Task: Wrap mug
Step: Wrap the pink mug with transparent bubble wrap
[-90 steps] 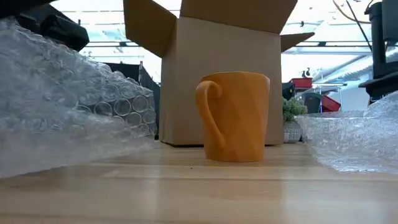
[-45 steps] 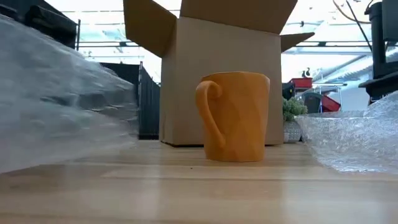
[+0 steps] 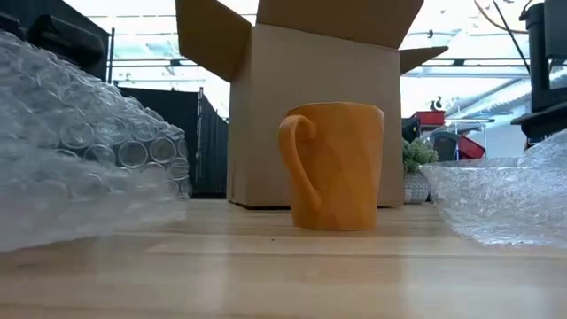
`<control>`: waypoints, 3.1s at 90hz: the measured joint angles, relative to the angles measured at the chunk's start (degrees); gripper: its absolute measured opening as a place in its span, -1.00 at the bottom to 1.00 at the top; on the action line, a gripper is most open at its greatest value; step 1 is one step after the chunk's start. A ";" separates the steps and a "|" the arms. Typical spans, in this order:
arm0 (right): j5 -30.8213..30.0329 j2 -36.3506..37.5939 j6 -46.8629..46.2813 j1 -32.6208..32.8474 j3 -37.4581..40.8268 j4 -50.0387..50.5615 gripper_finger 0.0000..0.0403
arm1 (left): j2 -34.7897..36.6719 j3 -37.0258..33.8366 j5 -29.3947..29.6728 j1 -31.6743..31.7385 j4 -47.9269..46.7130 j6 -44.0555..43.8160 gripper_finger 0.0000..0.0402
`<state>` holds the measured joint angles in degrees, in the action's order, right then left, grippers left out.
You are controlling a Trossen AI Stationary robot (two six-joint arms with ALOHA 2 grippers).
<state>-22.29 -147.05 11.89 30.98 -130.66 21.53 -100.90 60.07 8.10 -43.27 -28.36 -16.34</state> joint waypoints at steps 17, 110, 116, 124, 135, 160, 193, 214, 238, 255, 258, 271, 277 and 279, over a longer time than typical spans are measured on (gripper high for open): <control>-0.53 0.03 -0.11 0.39 -0.02 1.36 -0.05 | -0.34 3.96 -0.23 0.00 -5.08 -1.33 -0.64; -2.50 0.06 0.67 0.48 0.12 1.00 -0.05 | -0.28 12.85 -1.00 -0.26 -23.52 -2.89 -0.30; -3.36 0.58 1.04 0.58 0.25 0.97 -0.05 | -0.20 12.83 -0.73 -0.26 -23.35 -2.86 -0.30; -5.68 1.06 4.05 1.01 0.36 -0.32 -0.05 | 0.03 12.86 -0.32 -0.24 -22.04 -2.66 -0.30; -7.21 1.34 10.62 1.27 0.36 -2.51 -0.05 | 0.11 12.87 -0.16 -0.26 -21.36 -2.15 -0.30; -4.44 -0.99 14.82 0.39 0.32 -8.77 -0.05 | 0.09 12.53 -1.06 -0.46 -20.80 -0.54 -0.30; -7.27 -3.27 17.53 0.20 -0.01 -6.28 -0.05 | -0.12 12.49 -0.80 -0.44 -24.75 -2.63 -0.30; -7.31 -3.34 17.37 0.20 -0.05 -6.37 -0.05 | 2.43 12.57 -0.66 -0.57 -28.98 -5.02 -0.31; -8.28 -3.27 17.58 0.20 -0.04 -7.05 -0.05 | 3.76 12.61 -0.61 -0.59 -29.42 -5.09 -0.31; -8.82 -3.05 17.86 0.40 0.02 -7.12 -0.05 | 3.78 12.56 -1.30 -0.59 -29.46 -4.23 -0.31; -10.30 -3.03 17.97 0.51 0.09 -7.42 -0.05 | 3.78 12.55 -1.34 -0.58 -29.57 -4.36 -0.31; -16.07 -3.08 22.21 1.79 0.56 -9.08 -0.05 | 4.37 12.61 -0.75 -0.48 -30.08 -5.17 -0.31; -17.39 -2.49 24.27 2.26 0.55 -9.84 -0.05 | 4.39 12.61 -0.82 -0.45 -30.16 -5.15 -0.31; -18.23 -2.25 24.88 2.31 0.50 -10.11 -0.05 | 4.39 12.61 -0.84 -0.44 -30.16 -5.15 -0.31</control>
<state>-40.52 -149.30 36.77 33.29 -130.16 11.42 -96.51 72.69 7.26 -43.70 -58.52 -21.50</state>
